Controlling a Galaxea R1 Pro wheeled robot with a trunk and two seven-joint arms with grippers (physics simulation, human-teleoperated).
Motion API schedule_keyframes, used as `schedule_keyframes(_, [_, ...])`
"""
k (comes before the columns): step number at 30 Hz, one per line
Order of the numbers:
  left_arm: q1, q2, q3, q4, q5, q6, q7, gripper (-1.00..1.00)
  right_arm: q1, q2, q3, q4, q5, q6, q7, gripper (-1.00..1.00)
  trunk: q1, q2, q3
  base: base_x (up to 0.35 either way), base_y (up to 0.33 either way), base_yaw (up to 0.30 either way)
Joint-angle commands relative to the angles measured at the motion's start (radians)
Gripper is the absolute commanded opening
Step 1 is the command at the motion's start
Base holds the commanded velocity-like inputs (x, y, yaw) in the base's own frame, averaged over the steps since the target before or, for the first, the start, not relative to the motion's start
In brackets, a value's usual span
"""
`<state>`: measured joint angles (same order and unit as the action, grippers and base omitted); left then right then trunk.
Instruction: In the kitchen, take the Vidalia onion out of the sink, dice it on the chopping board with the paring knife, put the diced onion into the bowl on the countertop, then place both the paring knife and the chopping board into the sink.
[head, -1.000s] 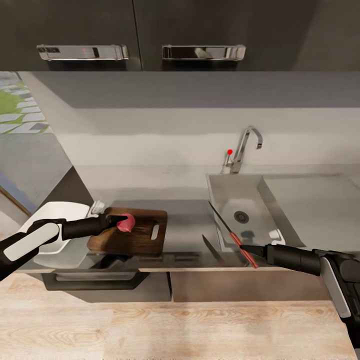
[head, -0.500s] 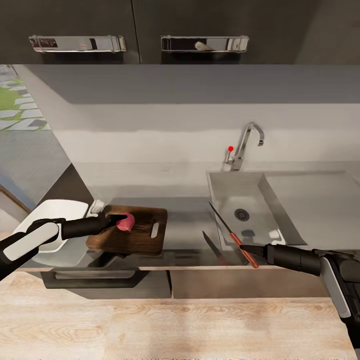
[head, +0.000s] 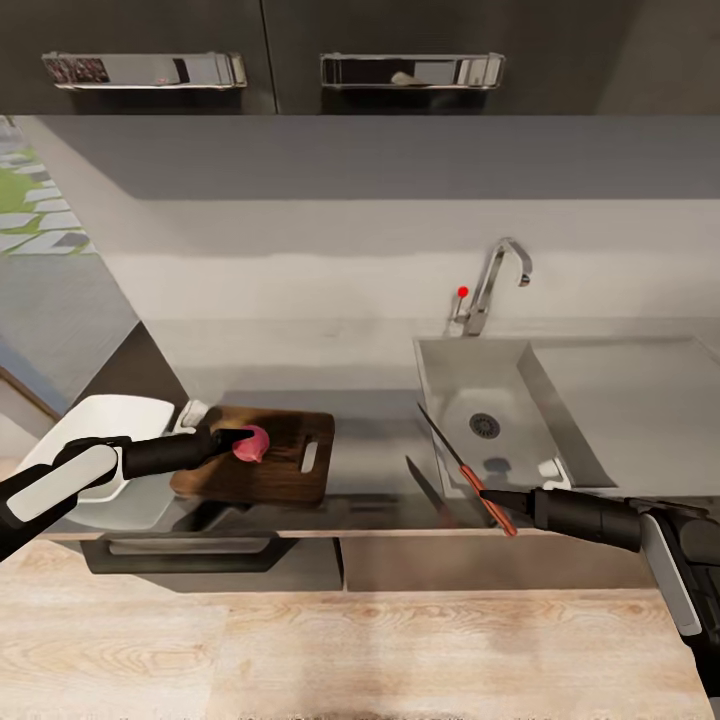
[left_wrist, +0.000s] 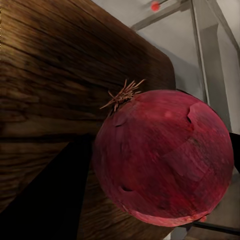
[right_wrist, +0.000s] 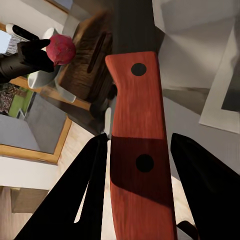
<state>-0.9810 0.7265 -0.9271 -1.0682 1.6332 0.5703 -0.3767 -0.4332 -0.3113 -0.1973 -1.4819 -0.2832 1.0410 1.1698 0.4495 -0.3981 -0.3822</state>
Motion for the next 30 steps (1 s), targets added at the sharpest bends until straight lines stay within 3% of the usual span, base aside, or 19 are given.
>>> schedule_keyframes(1, [-0.002, 0.001, -0.004, 0.000, 0.008, 0.002, -0.001, -1.00, -0.001, 0.000, -0.001, 0.000, -0.001, 0.006, 0.007, -1.00, 0.001, -0.002, -0.003, 0.000, 0.000, 0.000])
schedule_keyframes(30, [-0.002, 0.001, -0.004, 0.015, 0.008, -0.002, -0.003, -1.00, -0.001, 0.000, -0.001, 0.000, 0.001, 0.005, 0.007, -1.00, 0.001, -0.002, -0.009, 0.039, 0.000, 0.000])
